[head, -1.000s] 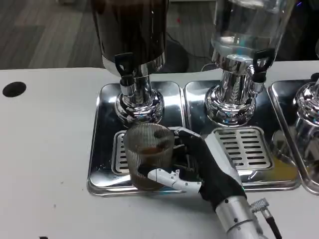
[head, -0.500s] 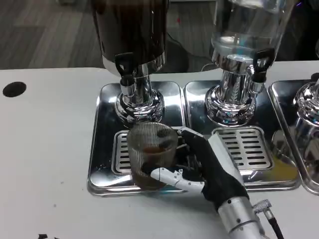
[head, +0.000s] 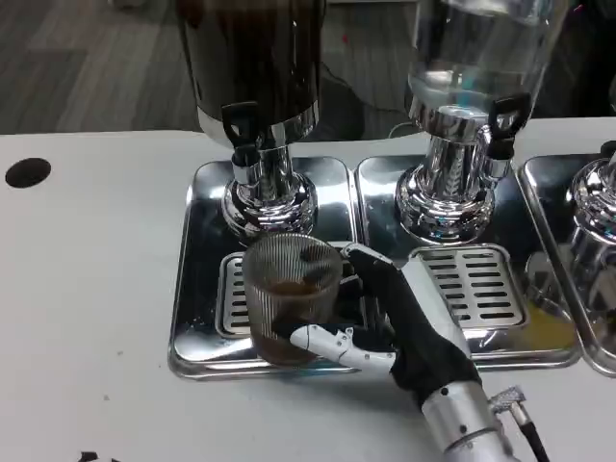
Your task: Grasp the cup under the faucet to collect the drink, then remove the cup.
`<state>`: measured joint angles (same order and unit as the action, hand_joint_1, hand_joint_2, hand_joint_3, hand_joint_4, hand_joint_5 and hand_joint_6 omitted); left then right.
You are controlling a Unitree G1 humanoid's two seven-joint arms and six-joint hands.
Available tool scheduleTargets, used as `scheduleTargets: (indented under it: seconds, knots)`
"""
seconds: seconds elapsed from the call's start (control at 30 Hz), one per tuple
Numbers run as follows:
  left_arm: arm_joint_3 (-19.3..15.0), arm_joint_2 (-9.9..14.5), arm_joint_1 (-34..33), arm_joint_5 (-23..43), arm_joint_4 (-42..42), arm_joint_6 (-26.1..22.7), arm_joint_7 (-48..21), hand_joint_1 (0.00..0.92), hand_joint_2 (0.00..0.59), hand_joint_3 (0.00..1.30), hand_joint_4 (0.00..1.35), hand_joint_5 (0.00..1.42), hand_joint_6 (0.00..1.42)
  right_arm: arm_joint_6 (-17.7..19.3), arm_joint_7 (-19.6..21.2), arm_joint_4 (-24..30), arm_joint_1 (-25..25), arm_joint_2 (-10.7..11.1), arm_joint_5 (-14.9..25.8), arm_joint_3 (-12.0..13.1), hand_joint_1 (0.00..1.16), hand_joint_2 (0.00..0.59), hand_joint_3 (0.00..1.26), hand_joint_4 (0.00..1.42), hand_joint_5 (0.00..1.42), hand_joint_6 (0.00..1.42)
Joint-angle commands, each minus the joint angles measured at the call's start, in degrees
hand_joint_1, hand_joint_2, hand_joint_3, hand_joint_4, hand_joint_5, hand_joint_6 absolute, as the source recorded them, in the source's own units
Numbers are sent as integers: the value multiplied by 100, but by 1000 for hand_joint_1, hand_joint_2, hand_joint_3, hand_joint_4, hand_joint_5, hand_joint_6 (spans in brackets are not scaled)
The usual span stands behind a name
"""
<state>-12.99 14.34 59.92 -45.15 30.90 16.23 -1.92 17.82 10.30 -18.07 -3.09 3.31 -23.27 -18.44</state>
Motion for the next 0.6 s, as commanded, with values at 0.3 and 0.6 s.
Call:
scheduleTargets:
  seconds: [0.3,0.6]
  knots:
    - [71,119,-107,1,35,-186,-124,0,126,276,144,169,372,769,178,-261,-244,30,6,145,523,143,453,516,569,449]
    - [121,134,-160,-50,99,-291,-200,0,127,273,144,177,372,1146,277,-543,-306,113,25,241,521,143,454,519,578,452]
